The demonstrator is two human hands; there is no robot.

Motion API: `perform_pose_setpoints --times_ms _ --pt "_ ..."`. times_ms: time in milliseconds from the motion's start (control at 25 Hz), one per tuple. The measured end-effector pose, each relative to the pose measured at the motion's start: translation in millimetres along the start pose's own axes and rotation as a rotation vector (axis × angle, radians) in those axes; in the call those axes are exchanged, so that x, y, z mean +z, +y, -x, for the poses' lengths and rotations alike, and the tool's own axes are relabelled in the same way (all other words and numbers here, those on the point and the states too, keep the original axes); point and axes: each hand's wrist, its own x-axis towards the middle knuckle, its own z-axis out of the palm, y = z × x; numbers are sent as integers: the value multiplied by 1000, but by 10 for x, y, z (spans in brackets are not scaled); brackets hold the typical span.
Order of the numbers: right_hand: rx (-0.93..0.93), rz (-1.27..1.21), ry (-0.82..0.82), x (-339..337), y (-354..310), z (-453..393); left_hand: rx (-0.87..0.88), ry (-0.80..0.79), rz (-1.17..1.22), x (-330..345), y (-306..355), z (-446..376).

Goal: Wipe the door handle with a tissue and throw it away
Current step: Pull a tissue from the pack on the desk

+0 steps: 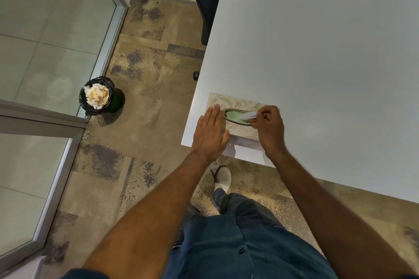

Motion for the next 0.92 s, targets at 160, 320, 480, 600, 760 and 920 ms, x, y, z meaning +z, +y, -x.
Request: perform_pose_setpoints --times_ms 160,320,480,600,760,920 --pt "181 -213 -9 -34 -42 35 1 -17 8 -24 -7 -8" --pt "244 -136 -61 -66 -19 68 2 -14 14 -40 -2 -7" --pt "78 177 -126 -97 -84 74 -8 -23 19 -36 -2 1" --pt "-173 510 -192 -102 -85 83 -12 -24 9 -27 2 3" --pt "-289 519 -51 -66 -163 63 -15 -27 3 -29 15 -1" --pt "-184 348 -52 -39 -213 23 -10 -22 17 -28 19 6"
